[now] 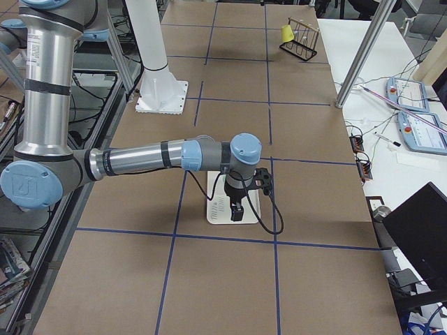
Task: Left arm grabs green cup and hands to right arm on tray
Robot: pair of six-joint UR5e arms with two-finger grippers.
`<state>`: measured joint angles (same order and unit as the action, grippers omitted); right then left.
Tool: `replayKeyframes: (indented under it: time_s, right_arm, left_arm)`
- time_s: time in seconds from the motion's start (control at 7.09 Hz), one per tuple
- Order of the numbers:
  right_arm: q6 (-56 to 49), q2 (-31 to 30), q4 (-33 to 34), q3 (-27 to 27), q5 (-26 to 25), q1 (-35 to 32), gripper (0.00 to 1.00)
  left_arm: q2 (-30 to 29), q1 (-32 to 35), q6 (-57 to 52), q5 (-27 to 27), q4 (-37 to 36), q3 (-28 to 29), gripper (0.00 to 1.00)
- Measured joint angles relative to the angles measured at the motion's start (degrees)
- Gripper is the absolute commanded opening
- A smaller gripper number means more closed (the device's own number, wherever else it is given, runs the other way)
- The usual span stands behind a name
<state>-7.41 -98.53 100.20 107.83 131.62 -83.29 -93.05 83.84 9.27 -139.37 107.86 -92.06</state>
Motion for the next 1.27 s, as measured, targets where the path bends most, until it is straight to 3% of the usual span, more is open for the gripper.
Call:
replayKeyframes:
  time_s: [0.28,0.56,1.27]
  right_arm:
    - [-0.4,-2.2,-0.1,0.1,2.5,-0.5,1.00]
    - [-0.4,-3.1,-0.1,0.4,3.6,-0.7,1.00]
    - [-0.2,-6.3,-0.2,3.3,3.8,-1.7,1.00]
  left_arm:
    - [1.6,1.8,-9.7,0.0,-18.7,-8.8,1.00]
    - [6.0,3.0,-17.3,0.1,-28.4,-11.9,1.00]
    - [11.7,3.2,-16.3,2.3,-29.9,-11.6,1.00]
